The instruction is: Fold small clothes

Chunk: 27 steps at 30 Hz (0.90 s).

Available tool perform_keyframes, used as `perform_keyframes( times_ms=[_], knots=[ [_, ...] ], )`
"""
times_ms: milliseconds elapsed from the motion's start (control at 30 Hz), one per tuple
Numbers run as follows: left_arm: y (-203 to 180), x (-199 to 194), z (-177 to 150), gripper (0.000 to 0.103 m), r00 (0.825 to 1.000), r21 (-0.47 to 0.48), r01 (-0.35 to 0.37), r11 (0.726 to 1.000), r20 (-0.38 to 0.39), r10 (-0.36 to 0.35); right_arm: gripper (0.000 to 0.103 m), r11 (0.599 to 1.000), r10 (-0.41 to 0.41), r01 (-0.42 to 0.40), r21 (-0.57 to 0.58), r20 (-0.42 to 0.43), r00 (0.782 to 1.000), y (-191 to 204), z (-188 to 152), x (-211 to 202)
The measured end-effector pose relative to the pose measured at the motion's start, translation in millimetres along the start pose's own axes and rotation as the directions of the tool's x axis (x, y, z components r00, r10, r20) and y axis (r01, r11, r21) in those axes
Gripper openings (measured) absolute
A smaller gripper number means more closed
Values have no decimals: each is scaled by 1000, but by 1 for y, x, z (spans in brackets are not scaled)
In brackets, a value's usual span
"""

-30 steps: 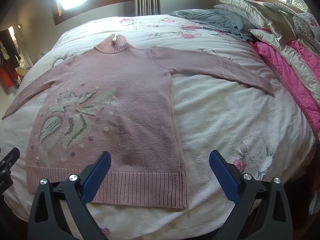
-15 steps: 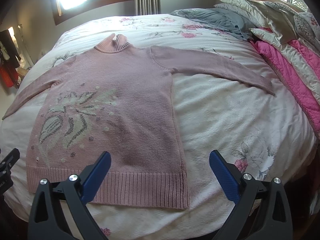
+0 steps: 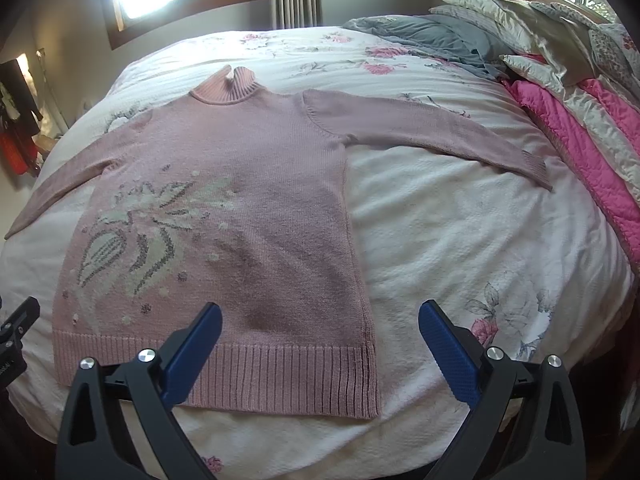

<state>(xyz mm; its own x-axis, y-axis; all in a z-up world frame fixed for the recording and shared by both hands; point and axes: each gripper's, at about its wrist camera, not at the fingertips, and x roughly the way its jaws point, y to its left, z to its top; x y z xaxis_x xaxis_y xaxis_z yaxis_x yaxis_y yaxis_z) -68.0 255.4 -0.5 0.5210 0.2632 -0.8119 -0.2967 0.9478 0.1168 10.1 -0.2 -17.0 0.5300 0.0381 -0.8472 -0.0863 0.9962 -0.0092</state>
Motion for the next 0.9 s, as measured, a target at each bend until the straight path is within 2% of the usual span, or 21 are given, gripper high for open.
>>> perform_keyframes(
  times_ms=[900],
  knots=[
    [4,2,-1,100,1000,-4,-2,1000,-4,2,99,1000,3,-3,5,5,1000,-4,0,-2]
  ],
)
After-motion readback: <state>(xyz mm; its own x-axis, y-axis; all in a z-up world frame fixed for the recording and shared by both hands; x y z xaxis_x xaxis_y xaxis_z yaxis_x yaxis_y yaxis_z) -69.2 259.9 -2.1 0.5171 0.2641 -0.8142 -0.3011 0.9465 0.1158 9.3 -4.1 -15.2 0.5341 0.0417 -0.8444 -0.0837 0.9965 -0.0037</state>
